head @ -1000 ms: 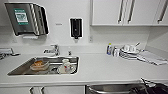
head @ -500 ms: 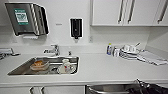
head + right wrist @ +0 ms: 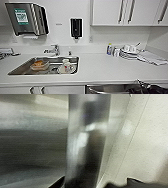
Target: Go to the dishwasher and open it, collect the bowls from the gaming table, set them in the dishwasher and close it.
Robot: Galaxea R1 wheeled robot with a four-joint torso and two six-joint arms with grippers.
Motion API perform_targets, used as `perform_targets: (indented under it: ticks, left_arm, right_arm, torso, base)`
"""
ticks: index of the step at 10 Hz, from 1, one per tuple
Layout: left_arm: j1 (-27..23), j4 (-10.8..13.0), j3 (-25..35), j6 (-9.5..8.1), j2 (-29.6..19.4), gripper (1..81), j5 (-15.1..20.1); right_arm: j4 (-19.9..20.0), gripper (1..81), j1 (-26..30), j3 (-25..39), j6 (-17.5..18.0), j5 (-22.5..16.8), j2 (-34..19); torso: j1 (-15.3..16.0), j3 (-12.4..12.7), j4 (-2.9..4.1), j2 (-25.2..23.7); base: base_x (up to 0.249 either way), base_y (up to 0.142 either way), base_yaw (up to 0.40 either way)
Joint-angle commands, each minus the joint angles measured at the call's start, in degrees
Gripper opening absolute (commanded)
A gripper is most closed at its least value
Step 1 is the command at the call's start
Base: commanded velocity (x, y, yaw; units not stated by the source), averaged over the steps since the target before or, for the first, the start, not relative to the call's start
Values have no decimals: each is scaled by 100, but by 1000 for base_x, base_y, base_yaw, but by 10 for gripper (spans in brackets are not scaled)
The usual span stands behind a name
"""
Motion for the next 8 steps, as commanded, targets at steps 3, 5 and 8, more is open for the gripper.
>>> perform_targets:
  ticks: [3, 5, 8]
  left_arm:
    - [-464, 12, 116, 6, -168, 811, 21]
    - [-464, 39, 107, 6, -159, 811, 21]
    - [-464, 39, 107, 6, -133, 811, 21]
  right_arm:
    - [125, 811, 192, -125, -63, -1385, -377]
    - [116, 811, 123, -142, -178, -1429, -377]
    - [63, 811, -71, -265, -196, -1429, -386]
  torso:
    - [0, 0, 0, 0]
    - [0, 2, 0, 0]
    - [0, 2, 2, 0]
  base:
    - [0, 0, 0]
    - [0, 0, 0]
    - [0, 0, 0]
